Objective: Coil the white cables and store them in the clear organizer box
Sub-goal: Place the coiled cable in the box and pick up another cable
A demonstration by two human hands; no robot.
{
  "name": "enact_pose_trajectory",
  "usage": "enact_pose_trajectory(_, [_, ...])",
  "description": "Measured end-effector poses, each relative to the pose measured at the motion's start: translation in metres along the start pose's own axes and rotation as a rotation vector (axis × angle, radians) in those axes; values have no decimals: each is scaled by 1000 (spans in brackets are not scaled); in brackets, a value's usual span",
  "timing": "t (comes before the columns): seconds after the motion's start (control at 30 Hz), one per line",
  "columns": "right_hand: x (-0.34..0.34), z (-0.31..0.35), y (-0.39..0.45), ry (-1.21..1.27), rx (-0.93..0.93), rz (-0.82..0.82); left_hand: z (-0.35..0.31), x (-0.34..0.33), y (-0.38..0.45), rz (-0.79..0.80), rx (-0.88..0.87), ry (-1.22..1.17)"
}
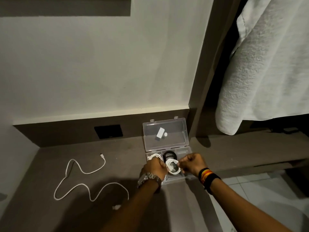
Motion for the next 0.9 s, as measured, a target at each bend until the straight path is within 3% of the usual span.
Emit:
enact_pose_trajectory(0.1, [-4,0,7,-141,55,24,-11,0,-6,-194,-161,213])
enact_pose_trajectory(0.17, [-6,5,9,-234,115,12,-19,-2,-7,-241,-198,297])
enact_pose_trajectory(0.4, [-12,25,3,-574,234,-27,-33,-12,2,-131,-251,322])
enact_pose_trajectory(0.57, [-27,31,-11,-783,417,3,-38,-18,5,-171,-247,457])
enact_pose_trajectory(0.73, [-14,31,-1,-745,334,25,-35,-18,7,-208,-254,505])
enact_pose_trajectory(0.9, [-13,28,8,-868,276,128,-35,-24,14,-112,-237,575])
Point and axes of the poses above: each hand's wrist, its own y-axis towards the middle knuckle, its own x-axis out of the back of the hand, z = x × y, the point moved 9 cm from there along y, towards the middle knuckle, and after that the axes turned 2 degrees about -x, right-handed, at the moved point
